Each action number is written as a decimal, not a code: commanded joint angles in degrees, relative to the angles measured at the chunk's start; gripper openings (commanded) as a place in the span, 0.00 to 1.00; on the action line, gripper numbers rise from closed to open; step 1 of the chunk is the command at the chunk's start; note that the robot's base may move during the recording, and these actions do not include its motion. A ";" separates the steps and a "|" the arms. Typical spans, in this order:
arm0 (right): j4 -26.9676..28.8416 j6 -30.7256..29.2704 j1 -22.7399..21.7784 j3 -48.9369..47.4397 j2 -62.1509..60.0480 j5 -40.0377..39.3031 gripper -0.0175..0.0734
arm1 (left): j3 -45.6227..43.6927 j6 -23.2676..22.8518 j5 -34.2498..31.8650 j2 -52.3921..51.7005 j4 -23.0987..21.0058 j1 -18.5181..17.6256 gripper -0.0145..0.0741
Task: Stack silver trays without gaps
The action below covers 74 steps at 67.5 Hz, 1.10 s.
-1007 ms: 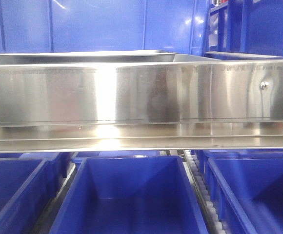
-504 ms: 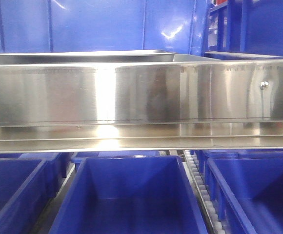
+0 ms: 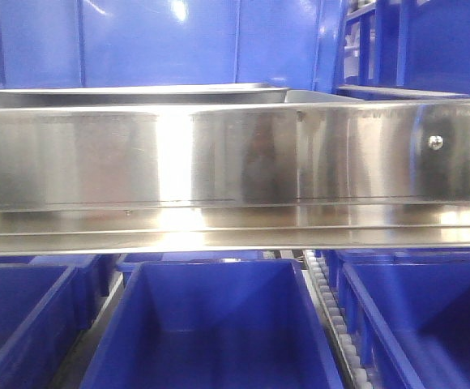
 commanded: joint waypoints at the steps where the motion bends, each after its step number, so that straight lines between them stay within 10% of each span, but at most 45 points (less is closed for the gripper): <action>1: 0.26 -0.79 -5.31 3.28 -5.53 -0.64 0.17 | 0.03 0.11 -0.63 -0.31 0.25 -0.25 0.15; 16: 0.26 -0.79 -10.99 6.46 -12.02 5.00 0.17 | 0.03 0.11 -0.63 -0.31 0.25 -0.25 0.15; 74: 0.26 -0.79 -10.99 6.46 -12.02 7.09 0.17 | 0.17 0.11 -0.61 -0.31 0.25 -0.24 0.15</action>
